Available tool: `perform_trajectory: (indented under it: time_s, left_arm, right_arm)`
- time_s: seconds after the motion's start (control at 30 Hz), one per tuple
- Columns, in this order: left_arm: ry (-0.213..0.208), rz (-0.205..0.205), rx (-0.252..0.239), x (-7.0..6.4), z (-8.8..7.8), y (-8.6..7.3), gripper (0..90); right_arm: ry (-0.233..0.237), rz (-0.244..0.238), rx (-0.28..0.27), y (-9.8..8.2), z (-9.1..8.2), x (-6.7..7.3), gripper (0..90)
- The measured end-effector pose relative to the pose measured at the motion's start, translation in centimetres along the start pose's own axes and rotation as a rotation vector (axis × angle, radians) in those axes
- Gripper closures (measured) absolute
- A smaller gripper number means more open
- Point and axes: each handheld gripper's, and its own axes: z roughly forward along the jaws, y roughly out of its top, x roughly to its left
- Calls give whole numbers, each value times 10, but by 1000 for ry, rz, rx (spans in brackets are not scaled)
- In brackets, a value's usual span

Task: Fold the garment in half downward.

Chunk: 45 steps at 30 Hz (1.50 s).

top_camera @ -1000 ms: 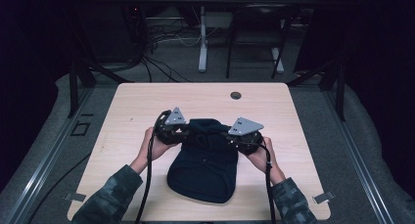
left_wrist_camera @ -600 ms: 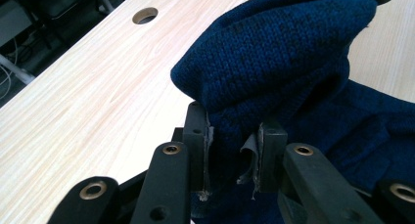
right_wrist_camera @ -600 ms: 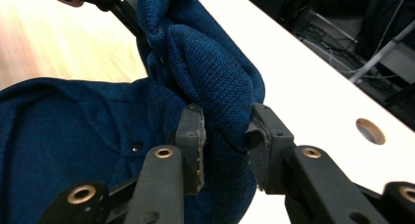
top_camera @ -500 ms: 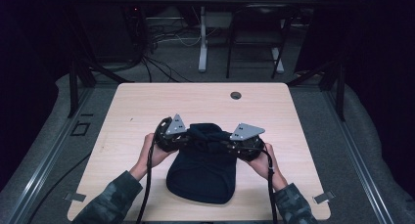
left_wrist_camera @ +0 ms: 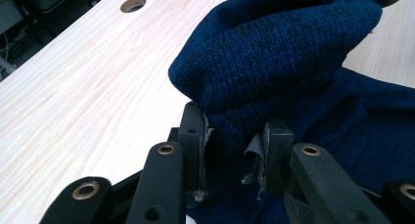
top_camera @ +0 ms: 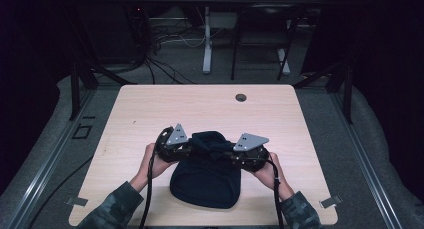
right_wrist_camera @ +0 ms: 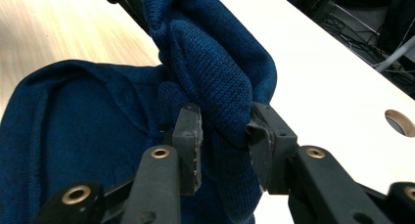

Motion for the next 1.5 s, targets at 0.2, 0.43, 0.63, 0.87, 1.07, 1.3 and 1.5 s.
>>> perform_trajectory:
  time_s: [0.2, 0.43, 0.63, 0.87, 1.07, 1.3, 1.5]
  left_arm:
    - [-14, -15, -11, -5, -2, -7, 696]
    - [-20, -40, -29, -9, -4, -16, 695]
    - [-32, -53, -30, -13, -5, -22, 697]
    - [-41, -57, -28, -16, -6, -26, 699]
    - [-54, -60, -22, -18, -5, -29, 698]
    - [-73, -73, -12, -17, -5, -34, 697]
    - [-96, -76, -3, -18, -5, -42, 690]
  right_arm:
    - [15, 10, 3, -4, 0, 5, 660]
    - [38, 9, 11, -7, 0, 13, 661]
    - [59, 33, 23, -12, 0, 14, 662]
    - [71, 44, 32, -16, 0, 18, 663]
    - [87, 49, 40, -18, 1, 20, 662]
    - [110, 55, 57, -21, 4, 21, 654]
    - [127, 59, 67, -24, 7, 27, 653]
